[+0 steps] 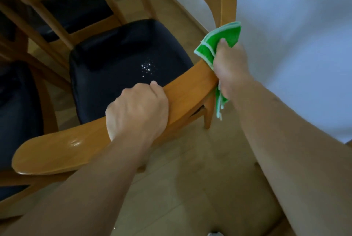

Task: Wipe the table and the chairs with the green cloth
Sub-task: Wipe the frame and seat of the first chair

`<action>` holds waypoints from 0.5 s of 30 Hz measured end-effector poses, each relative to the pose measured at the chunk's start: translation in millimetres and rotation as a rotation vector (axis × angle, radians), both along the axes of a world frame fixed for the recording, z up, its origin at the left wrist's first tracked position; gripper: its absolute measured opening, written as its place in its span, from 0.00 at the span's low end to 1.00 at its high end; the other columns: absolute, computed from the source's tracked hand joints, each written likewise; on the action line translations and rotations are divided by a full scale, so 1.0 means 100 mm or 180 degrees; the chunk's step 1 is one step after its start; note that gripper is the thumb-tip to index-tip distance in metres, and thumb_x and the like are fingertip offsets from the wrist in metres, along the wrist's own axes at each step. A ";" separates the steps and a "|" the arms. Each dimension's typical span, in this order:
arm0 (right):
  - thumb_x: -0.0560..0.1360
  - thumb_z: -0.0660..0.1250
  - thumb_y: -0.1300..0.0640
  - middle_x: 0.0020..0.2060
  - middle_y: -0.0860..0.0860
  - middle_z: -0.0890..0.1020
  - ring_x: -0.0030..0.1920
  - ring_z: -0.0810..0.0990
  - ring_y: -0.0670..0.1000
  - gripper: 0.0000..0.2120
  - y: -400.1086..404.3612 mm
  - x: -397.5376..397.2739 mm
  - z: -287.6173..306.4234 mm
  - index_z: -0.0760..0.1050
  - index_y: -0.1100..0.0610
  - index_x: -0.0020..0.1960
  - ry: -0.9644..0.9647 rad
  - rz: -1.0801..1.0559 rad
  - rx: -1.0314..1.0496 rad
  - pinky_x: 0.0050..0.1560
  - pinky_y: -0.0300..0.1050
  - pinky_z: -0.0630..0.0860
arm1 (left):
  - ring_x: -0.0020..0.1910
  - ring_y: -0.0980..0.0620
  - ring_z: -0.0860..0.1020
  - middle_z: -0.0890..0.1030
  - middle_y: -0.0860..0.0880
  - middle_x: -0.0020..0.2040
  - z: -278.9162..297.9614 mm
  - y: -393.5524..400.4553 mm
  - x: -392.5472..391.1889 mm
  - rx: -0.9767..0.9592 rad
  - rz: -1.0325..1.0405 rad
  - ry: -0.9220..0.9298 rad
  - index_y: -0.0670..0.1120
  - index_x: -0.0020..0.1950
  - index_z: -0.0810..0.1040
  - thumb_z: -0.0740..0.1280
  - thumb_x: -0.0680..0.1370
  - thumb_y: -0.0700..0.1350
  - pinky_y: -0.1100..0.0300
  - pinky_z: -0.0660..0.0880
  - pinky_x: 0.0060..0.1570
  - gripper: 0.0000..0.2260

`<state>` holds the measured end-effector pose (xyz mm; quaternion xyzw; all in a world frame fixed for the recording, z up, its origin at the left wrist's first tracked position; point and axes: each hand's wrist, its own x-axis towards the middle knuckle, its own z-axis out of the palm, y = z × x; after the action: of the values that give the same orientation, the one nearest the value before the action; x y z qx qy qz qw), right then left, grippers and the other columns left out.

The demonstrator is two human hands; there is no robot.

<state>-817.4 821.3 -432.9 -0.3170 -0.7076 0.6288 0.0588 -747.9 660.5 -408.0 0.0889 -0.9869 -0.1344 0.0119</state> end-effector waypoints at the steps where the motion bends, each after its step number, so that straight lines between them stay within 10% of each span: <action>1: 0.82 0.54 0.48 0.47 0.47 0.78 0.45 0.79 0.45 0.16 -0.02 0.01 0.00 0.68 0.52 0.66 0.0026 -0.0035 0.0045 0.43 0.44 0.74 | 0.30 0.51 0.72 0.74 0.50 0.31 0.00 0.00 0.00 0.0006 -0.0020 -0.0011 0.48 0.36 0.74 0.47 0.83 0.54 0.57 0.60 0.30 0.23; 8: 0.81 0.54 0.49 0.77 0.49 0.53 0.73 0.62 0.50 0.35 -0.69 0.98 -0.03 0.32 0.47 0.77 0.0565 0.0596 -0.0337 0.69 0.52 0.69 | 0.30 0.49 0.72 0.73 0.50 0.30 0.04 0.02 0.01 0.0003 0.0083 -0.0067 0.47 0.36 0.74 0.47 0.83 0.54 0.53 0.68 0.38 0.24; 15: 0.81 0.58 0.51 0.57 0.49 0.76 0.51 0.79 0.47 0.25 -0.42 0.50 0.08 0.55 0.52 0.75 -0.0067 -0.0061 -0.0329 0.49 0.45 0.78 | 0.32 0.50 0.74 0.74 0.51 0.30 0.03 0.01 0.01 0.0030 0.0024 -0.0154 0.49 0.36 0.75 0.46 0.83 0.54 0.51 0.73 0.44 0.24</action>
<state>-767.3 779.2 -424.4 -0.3330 -0.6716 0.6606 0.0409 -747.4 661.8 -404.9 0.0959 -0.9859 -0.1368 -0.0120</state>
